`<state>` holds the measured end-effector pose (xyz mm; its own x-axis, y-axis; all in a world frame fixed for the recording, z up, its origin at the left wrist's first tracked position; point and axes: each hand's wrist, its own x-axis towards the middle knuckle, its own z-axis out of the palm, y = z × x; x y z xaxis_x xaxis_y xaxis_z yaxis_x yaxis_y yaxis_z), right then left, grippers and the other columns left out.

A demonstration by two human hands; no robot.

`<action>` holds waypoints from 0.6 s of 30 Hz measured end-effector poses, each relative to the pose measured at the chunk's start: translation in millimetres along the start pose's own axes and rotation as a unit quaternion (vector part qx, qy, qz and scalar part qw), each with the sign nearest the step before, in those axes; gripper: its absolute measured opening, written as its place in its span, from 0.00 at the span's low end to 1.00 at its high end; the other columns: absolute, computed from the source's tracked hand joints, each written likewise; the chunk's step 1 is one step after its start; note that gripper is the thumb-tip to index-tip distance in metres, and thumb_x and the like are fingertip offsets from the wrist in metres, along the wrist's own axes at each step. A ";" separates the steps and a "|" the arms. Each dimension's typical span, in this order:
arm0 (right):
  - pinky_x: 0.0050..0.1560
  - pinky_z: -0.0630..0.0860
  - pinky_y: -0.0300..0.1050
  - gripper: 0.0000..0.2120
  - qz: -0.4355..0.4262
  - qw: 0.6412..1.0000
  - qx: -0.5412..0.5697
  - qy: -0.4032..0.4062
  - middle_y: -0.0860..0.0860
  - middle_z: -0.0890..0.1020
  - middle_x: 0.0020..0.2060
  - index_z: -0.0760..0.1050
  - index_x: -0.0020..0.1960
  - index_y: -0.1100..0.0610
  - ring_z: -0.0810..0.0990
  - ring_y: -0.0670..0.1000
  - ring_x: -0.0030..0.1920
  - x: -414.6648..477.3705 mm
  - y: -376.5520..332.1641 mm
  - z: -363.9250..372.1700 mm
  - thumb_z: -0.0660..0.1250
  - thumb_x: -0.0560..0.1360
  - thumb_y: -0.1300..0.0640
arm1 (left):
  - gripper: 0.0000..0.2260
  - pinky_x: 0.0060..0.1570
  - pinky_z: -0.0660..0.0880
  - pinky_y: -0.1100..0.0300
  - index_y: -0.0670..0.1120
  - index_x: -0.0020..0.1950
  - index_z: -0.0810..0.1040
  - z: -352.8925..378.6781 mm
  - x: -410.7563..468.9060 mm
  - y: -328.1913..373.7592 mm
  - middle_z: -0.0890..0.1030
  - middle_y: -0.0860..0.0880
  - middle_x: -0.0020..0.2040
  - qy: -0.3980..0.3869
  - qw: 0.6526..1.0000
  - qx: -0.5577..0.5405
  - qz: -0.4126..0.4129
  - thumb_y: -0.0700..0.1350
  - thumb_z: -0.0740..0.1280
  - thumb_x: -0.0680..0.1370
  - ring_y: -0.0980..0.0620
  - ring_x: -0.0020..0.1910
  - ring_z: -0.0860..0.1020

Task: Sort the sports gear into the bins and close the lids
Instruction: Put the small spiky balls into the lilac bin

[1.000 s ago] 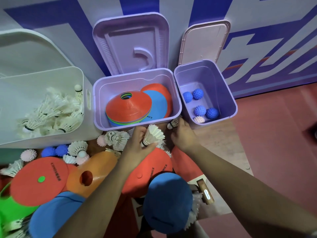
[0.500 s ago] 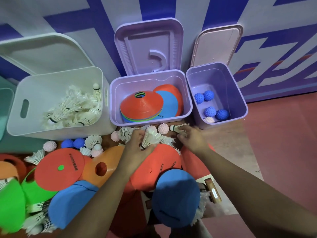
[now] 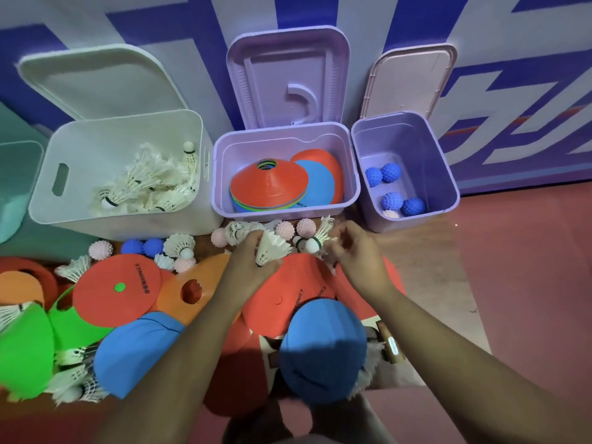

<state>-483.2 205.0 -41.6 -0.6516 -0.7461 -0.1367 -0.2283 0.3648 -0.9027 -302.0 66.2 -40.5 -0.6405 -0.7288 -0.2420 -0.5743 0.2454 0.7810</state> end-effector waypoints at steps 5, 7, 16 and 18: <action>0.42 0.74 0.37 0.15 0.007 0.996 0.086 -0.005 0.50 0.80 0.39 0.73 0.52 0.53 0.78 0.45 0.38 -6.5 -30.6 12.4 0.73 0.71 0.65 | 0.26 0.57 0.67 0.74 0.50 0.68 0.73 -2.2 -3.8 18.7 0.78 0.56 0.63 -0.031 0.999 -0.013 0.039 0.42 0.75 0.71 0.61 0.60 0.75; 0.45 0.76 0.45 0.12 -0.005 0.998 0.048 -0.029 0.50 0.82 0.39 0.75 0.52 0.53 0.80 0.49 0.39 -7.0 -31.2 17.7 0.72 0.70 0.62 | 0.27 0.63 0.70 0.64 0.52 0.68 0.72 -3.3 -7.8 21.0 0.78 0.57 0.64 -0.048 0.998 -0.040 0.031 0.44 0.75 0.71 0.61 0.62 0.75; 0.45 0.73 0.35 0.10 -0.005 0.988 0.118 -0.099 0.45 0.83 0.42 0.82 0.45 0.58 0.79 0.38 0.41 -9.1 -41.7 31.1 0.63 0.77 0.66 | 0.27 0.67 0.69 0.59 0.60 0.66 0.72 -5.8 -19.5 22.9 0.77 0.58 0.65 -0.030 0.992 -0.124 -0.001 0.48 0.76 0.70 0.61 0.65 0.74; 0.41 0.72 0.37 0.08 0.039 0.993 0.094 -0.054 0.47 0.82 0.37 0.81 0.44 0.59 0.76 0.38 0.33 1.7 -32.3 28.4 0.64 0.76 0.66 | 0.25 0.62 0.67 0.71 0.62 0.63 0.71 -8.4 -22.1 18.7 0.77 0.62 0.62 -0.006 0.992 -0.125 -0.014 0.45 0.77 0.71 0.70 0.61 0.73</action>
<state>-456.4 176.1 -24.3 -0.5790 -0.7783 -0.2428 -0.0336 0.3204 -0.9467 -294.3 81.5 -15.7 -0.6330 -0.7252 -0.2711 -0.4485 0.0580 0.8919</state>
